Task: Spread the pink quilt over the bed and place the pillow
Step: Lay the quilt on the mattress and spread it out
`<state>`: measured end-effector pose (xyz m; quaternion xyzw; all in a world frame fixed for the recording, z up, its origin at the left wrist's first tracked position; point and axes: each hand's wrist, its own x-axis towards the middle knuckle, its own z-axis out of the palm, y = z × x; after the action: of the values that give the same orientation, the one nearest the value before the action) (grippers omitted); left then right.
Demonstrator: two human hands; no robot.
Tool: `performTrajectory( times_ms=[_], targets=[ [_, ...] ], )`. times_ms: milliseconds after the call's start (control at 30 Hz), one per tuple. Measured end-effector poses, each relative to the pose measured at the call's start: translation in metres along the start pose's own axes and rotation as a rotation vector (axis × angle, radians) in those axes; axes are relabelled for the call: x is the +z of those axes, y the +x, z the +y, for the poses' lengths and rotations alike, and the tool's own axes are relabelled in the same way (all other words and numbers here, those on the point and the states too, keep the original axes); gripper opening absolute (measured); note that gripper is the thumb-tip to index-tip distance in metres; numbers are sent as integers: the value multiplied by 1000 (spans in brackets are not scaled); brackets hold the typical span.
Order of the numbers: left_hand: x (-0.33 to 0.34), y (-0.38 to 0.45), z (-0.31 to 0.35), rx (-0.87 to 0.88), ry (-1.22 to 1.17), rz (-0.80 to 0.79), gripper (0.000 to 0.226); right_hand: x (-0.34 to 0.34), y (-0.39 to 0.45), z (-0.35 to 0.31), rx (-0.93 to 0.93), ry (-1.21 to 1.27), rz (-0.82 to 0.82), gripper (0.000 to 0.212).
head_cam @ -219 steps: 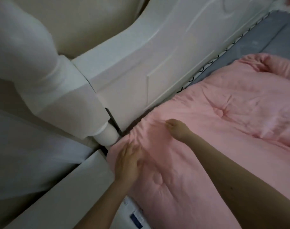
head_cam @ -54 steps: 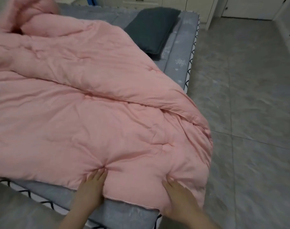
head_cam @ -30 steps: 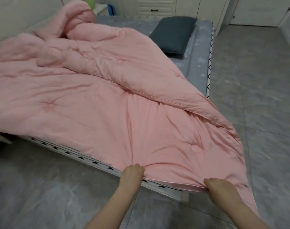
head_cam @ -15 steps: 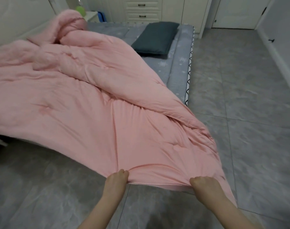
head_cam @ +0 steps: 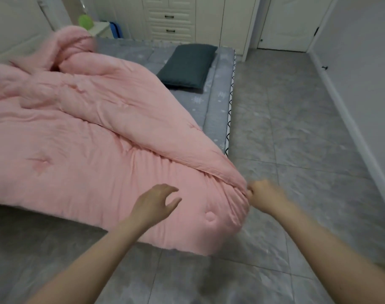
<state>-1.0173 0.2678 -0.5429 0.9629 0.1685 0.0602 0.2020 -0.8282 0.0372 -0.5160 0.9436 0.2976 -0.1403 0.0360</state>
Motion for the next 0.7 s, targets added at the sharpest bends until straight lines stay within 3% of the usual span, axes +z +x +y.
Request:
performTrajectory(
  times_ms=[67, 167, 267, 367, 533, 700],
  targets=[
    [-56, 40, 20, 59, 8, 115, 62, -54, 7, 0, -3, 72, 96, 30],
    [-127, 104, 64, 85, -20, 192, 25, -128, 2, 19, -14, 143, 207, 30],
    [-160, 168, 124, 141, 56, 252, 36, -178, -5, 62, -24, 240, 235, 43],
    [-151, 214, 193, 219, 0, 268, 47, -207, -5, 118, 28, 359, 304, 48],
    [-111, 279, 304, 437, -79, 278, 41, -250, 15, 224, 109, 446, 402, 49],
    [-66, 366, 375, 286, 0, 216, 51, -273, 59, 338, 158, 526, 414, 43]
  ],
)
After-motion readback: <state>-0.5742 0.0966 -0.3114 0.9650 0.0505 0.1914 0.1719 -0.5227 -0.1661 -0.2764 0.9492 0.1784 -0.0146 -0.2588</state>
